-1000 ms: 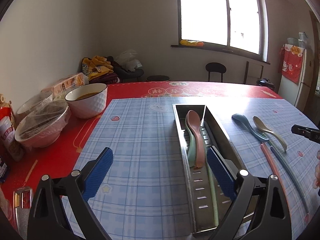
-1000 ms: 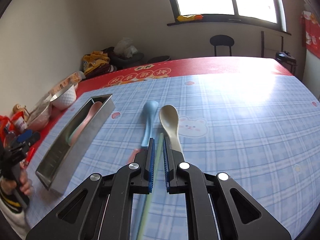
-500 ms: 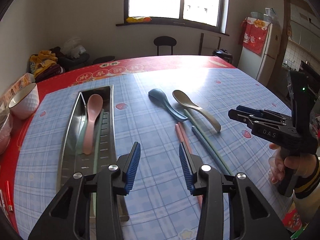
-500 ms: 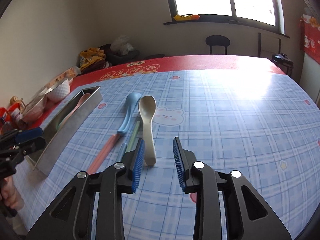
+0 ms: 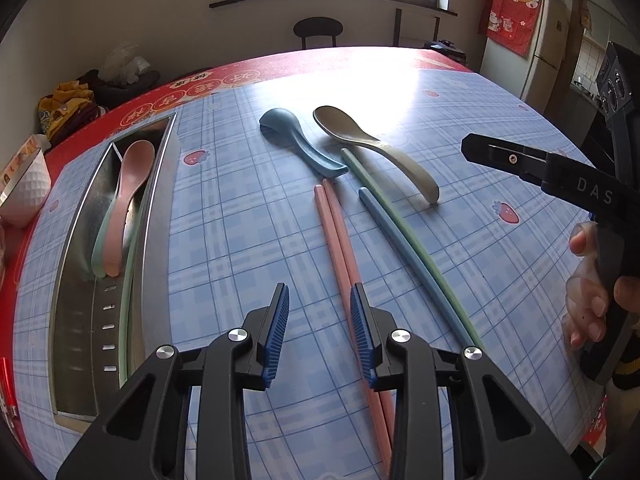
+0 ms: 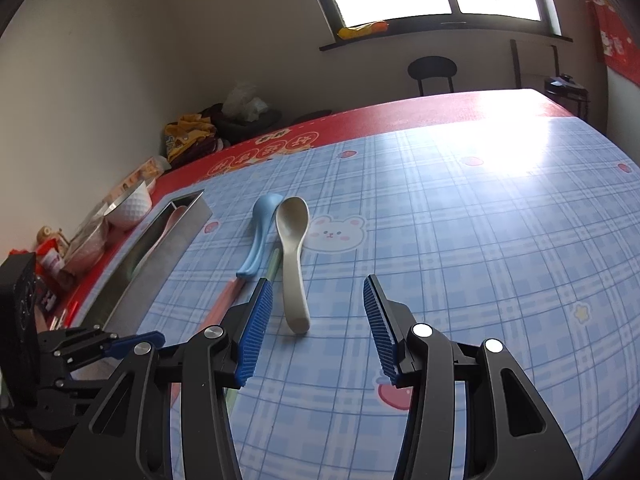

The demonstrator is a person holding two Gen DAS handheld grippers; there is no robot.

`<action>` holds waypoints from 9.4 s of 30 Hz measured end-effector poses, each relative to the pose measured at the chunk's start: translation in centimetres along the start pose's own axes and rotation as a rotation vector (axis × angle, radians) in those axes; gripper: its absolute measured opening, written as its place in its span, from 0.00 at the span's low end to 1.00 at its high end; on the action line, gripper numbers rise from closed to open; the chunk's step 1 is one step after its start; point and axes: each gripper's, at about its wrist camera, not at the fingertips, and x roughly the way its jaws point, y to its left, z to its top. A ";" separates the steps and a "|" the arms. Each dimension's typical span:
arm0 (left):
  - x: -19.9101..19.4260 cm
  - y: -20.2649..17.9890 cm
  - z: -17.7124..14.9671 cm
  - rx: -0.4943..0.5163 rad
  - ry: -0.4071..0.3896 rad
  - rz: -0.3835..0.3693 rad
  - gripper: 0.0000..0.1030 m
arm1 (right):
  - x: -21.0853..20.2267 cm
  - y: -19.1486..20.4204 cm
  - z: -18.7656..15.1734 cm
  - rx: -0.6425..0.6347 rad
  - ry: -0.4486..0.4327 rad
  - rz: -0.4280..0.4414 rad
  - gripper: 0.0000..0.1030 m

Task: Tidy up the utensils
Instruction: 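Grasp a pink chopstick with the left gripper while the right gripper approaches the cream spoon, then close the right gripper on the cream spoon handle and lift it, then lower the pink chopstick into the steel basket and open the left gripper while the right holds the cream spoon, then lower the cream spoon into the steel basket and open the right gripper, then grasp the second pink chopstick with the left gripper while the right gripper approaches the blue spoon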

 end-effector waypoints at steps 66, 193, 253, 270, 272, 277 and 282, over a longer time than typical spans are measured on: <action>-2.6 2.7 -2.1 -0.165 -0.176 -0.053 0.06 | 1.5 0.2 0.3 -0.010 0.093 0.062 0.45; -7.2 18.2 -3.1 -0.208 -0.398 0.252 0.94 | 4.7 1.0 2.5 0.048 0.027 0.147 0.13; -8.0 21.6 -4.4 -0.375 -0.431 0.152 0.94 | 14.2 19.7 4.3 0.176 0.246 0.177 0.47; -7.9 21.7 -4.4 -0.388 -0.419 0.169 0.94 | 3.3 7.1 2.3 -0.196 -0.028 -0.203 0.47; -7.8 21.8 -4.3 -0.397 -0.413 0.183 0.94 | 2.4 6.0 2.0 -0.195 -0.021 -0.200 0.47; -9.3 19.7 -3.9 -0.337 -0.435 0.252 0.93 | 1.6 4.7 1.0 -0.226 0.016 -0.196 0.47; -12.8 13.7 -2.2 -0.218 -0.498 0.125 0.83 | 1.7 4.1 0.2 -0.216 0.038 -0.172 0.47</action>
